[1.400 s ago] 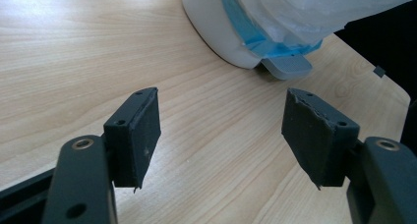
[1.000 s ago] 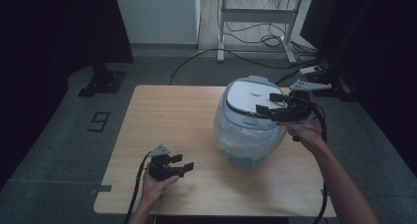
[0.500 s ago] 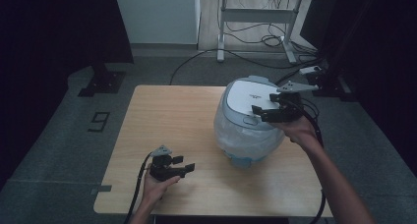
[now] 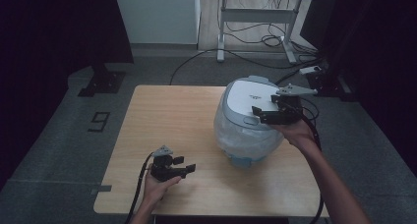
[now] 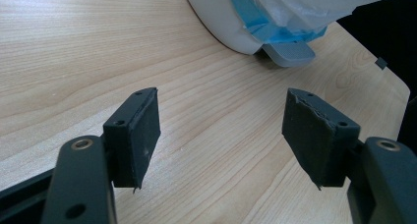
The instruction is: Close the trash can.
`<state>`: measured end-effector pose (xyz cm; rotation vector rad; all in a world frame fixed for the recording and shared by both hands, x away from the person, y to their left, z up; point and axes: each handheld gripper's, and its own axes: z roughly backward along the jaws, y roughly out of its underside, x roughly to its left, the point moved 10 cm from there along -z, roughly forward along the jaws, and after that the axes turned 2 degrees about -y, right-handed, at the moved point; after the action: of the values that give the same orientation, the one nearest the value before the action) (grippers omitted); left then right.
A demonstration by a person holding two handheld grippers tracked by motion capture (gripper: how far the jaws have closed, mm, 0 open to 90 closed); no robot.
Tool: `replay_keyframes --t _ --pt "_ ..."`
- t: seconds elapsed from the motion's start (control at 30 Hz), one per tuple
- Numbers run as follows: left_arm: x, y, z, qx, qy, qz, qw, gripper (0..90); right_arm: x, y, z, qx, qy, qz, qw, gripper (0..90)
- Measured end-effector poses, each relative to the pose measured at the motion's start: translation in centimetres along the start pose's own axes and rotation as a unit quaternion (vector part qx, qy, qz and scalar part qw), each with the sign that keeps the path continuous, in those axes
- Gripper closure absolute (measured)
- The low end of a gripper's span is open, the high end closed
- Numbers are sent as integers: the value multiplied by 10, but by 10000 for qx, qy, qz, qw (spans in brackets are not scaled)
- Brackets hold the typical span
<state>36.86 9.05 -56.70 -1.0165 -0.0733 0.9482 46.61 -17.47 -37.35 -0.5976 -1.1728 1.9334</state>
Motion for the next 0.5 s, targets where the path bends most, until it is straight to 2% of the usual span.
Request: replay_keyframes --t 0.1,0.17,0.3,0.5 --pt "2 1 -2 21 -33 -7 10000 302 0 -1 0 167 -15 31 9999 163" --pt "3 2 -3 28 -79 -25 10000 302 -1 -1 2 173 -17 64 9998 180" --pt "5 1 -2 0 -118 -7 9999 300 -8 -3 9 -92 123 27 9999 219" --pt "4 1 -1 -23 -122 -15 9999 300 -14 1 33 -382 78 9 9992 224"
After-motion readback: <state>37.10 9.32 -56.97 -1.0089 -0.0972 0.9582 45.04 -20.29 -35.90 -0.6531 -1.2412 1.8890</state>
